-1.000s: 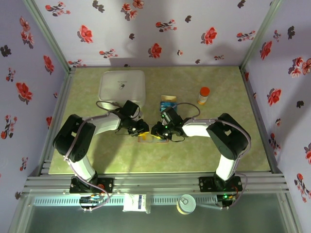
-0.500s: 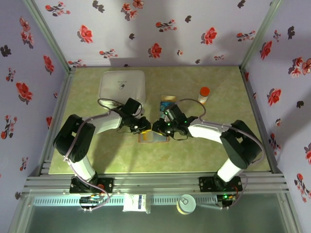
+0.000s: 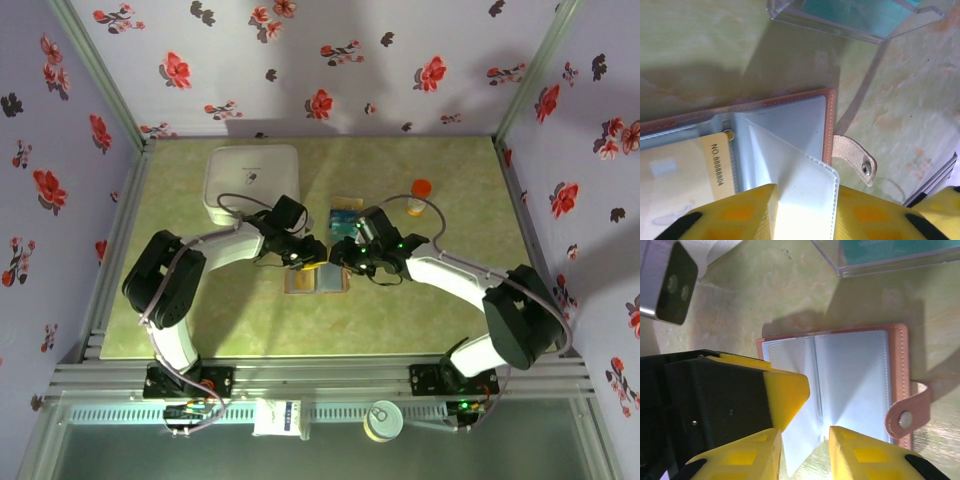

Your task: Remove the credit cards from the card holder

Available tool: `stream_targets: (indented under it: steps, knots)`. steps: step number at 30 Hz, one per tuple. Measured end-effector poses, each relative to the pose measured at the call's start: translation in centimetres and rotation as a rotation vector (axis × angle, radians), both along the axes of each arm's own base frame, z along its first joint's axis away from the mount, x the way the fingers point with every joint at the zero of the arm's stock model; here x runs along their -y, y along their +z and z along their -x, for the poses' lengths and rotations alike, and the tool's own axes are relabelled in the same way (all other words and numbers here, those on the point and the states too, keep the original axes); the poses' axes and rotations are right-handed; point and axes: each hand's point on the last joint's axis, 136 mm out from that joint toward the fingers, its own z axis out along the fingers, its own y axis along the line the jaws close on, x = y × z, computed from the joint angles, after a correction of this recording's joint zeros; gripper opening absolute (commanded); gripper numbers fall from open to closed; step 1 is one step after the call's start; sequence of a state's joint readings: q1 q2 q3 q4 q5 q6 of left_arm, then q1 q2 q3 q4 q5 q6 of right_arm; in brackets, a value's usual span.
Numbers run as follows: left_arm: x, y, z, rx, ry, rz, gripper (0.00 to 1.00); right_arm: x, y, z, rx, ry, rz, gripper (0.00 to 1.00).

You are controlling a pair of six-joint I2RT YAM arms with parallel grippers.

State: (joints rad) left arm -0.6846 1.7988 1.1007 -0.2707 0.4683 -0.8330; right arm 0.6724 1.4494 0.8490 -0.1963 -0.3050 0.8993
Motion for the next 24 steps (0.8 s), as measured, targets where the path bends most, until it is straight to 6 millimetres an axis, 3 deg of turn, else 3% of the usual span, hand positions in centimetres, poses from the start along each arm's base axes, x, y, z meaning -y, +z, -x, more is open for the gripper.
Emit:
stream_targets:
  steps: [10,16,24]
  knots:
    - [2.4,-1.0,0.2,-0.013,-0.045,-0.009,0.47,2.2,1.2,0.3,0.026,-0.019,0.025,0.35]
    - [2.7,-2.7,0.5,-0.042,-0.052,-0.033,0.49,3.0,1.4,0.8,0.029,-0.023,0.036,0.36]
    - [3.0,-2.2,0.3,-0.04,-0.056,-0.028,0.49,3.4,1.0,1.1,0.021,-0.018,0.048,0.37]
